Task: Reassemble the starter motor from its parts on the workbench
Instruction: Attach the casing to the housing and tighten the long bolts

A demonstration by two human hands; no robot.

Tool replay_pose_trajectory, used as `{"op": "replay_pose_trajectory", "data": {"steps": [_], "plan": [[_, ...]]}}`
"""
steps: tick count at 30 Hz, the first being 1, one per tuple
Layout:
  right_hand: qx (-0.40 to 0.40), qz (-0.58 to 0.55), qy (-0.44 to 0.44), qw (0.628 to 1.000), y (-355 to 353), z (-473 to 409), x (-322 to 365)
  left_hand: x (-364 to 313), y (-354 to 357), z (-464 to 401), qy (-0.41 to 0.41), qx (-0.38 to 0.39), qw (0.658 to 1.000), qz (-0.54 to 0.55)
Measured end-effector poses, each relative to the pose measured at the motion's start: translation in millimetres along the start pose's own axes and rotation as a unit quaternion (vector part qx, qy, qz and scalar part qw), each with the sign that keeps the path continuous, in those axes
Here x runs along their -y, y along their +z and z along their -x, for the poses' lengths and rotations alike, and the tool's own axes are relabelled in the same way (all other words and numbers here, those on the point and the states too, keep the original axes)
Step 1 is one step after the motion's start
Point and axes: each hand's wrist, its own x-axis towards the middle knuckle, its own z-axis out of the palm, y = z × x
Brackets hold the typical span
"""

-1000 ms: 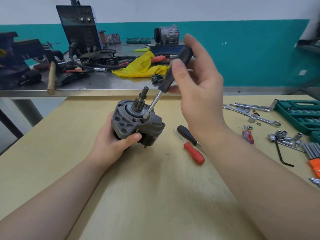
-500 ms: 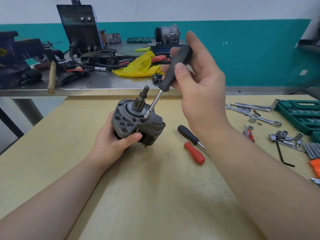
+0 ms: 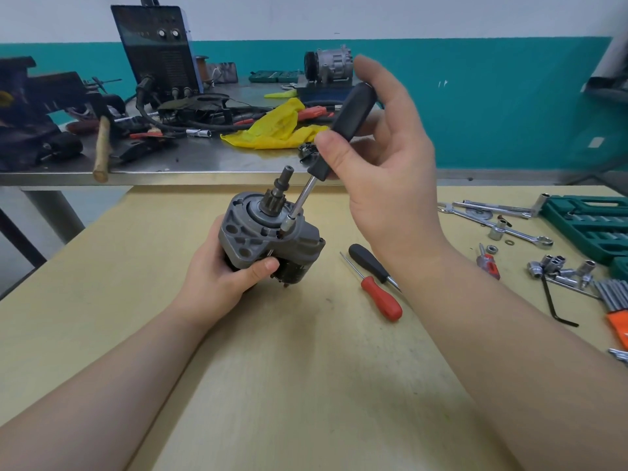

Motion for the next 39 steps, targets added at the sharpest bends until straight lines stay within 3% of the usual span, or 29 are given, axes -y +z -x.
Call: {"op": "replay_pose_trajectory", "data": {"steps": [5,20,26,30,36,39], "plan": [[0.021,-0.020,0.016,0.999,-0.6,-1.1,0.0,0.0,-0.8,-0.5,-0.004,0.005,1.000,0.009],[-0.029,0.009,-0.005,1.000,-2.5,-1.9,-1.2,-0.3,-1.2,-0.2,-0.001,0.008,1.000,-0.001],[-0.013,-0.025,0.029,0.999,-2.9,-2.8,-0.8,-0.1,0.0,0.2,-0.002,-0.002,1.000,0.001],[-0.052,0.034,0.006,0.998,-3.1,-3.0,0.1,-1.0,-1.2,0.6,-0.009,-0.003,1.000,0.015],[-0.020,0.001,0.029,0.999,-4.5,-6.1,-0.3,-1.5,1.2,1.0,-0.011,-0.005,1.000,0.005],[-0.046,0.032,0.001,0.998,-5.2,-5.9,-0.1,-1.1,0.7,1.3,-0.007,-0.004,1.000,0.005]]}}
